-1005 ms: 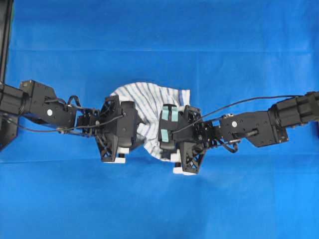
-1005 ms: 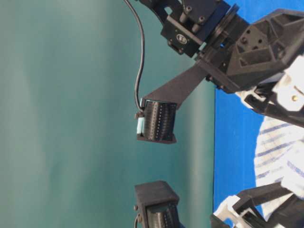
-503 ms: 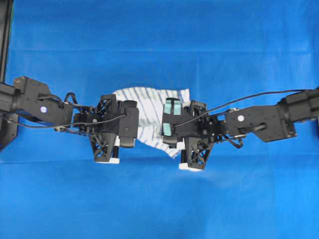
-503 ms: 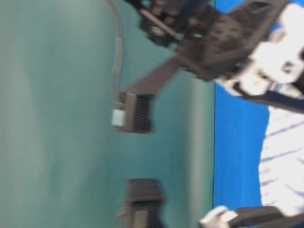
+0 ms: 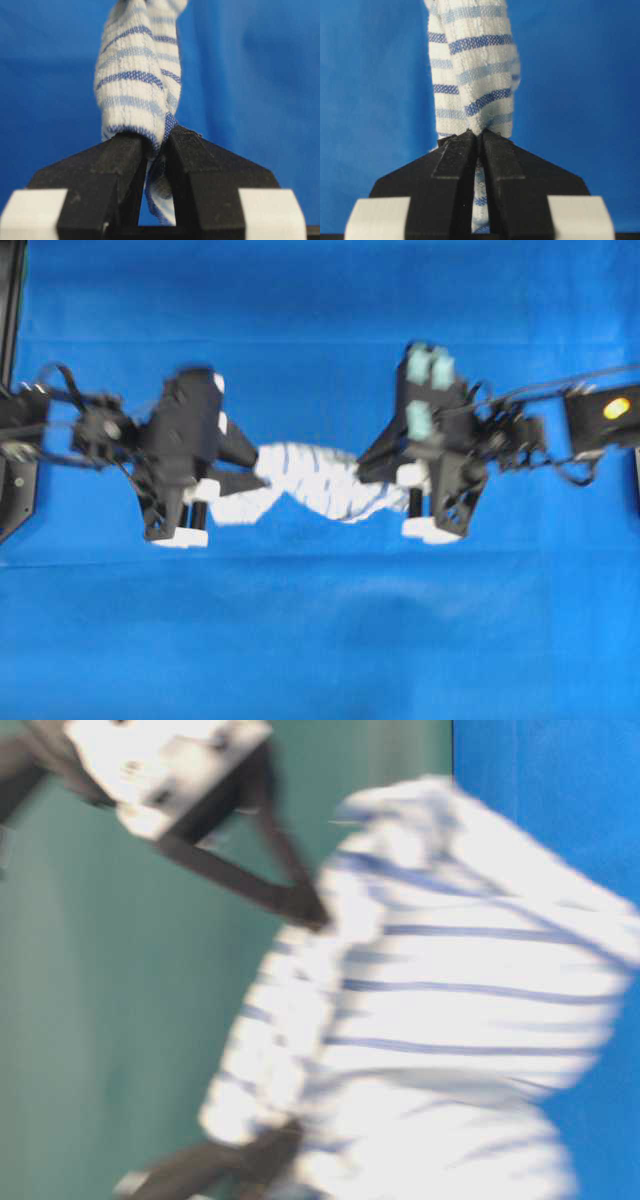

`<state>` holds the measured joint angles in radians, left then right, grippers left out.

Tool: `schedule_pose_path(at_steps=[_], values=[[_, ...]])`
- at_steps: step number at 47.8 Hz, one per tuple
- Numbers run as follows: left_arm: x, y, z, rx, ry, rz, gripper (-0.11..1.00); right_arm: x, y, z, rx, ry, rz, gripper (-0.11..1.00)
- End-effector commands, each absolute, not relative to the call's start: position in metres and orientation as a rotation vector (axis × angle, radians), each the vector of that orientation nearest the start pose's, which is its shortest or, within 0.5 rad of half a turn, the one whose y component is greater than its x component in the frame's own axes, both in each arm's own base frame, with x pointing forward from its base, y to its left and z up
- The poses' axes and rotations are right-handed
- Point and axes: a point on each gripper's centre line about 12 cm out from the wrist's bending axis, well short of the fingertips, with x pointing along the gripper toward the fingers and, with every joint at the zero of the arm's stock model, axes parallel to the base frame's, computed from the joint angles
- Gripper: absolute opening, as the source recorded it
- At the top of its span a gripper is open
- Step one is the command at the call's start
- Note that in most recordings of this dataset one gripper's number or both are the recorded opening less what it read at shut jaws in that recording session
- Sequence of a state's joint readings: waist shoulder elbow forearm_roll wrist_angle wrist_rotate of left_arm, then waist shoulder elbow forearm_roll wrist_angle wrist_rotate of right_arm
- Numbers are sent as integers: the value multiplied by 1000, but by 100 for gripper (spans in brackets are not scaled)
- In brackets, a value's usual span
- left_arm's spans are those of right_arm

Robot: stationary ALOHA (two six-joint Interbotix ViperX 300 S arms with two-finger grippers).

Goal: Lift the towel with both arms.
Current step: 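Raise both grippers, lifting the towel off the table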

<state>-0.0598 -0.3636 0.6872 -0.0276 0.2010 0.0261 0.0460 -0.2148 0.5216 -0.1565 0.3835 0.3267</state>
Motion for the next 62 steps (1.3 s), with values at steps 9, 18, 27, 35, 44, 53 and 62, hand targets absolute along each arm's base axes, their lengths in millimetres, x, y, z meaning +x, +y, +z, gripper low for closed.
schedule_pose_path(at_steps=[9, 18, 27, 35, 44, 53, 62], values=[[336, 11, 355, 5, 376, 25, 10, 340, -7, 354, 81, 551, -129, 6], [341, 29, 400, 29, 310, 73, 10, 324, -12, 395, 57, 516, -163, 6], [347, 31, 436, 49, 249, 76, 10, 314, -16, 420, 33, 491, -188, 6], [354, 32, 448, 47, 255, 75, 10, 306, -17, 439, 31, 458, -195, 6], [361, 33, 445, 44, 281, 74, 10, 303, -17, 440, 32, 453, -195, 6], [361, 30, 446, 49, 273, 67, 10, 304, -17, 440, 30, 453, -195, 6], [360, 26, 445, 51, 276, 57, 10, 304, -17, 440, 21, 453, -192, 7]])
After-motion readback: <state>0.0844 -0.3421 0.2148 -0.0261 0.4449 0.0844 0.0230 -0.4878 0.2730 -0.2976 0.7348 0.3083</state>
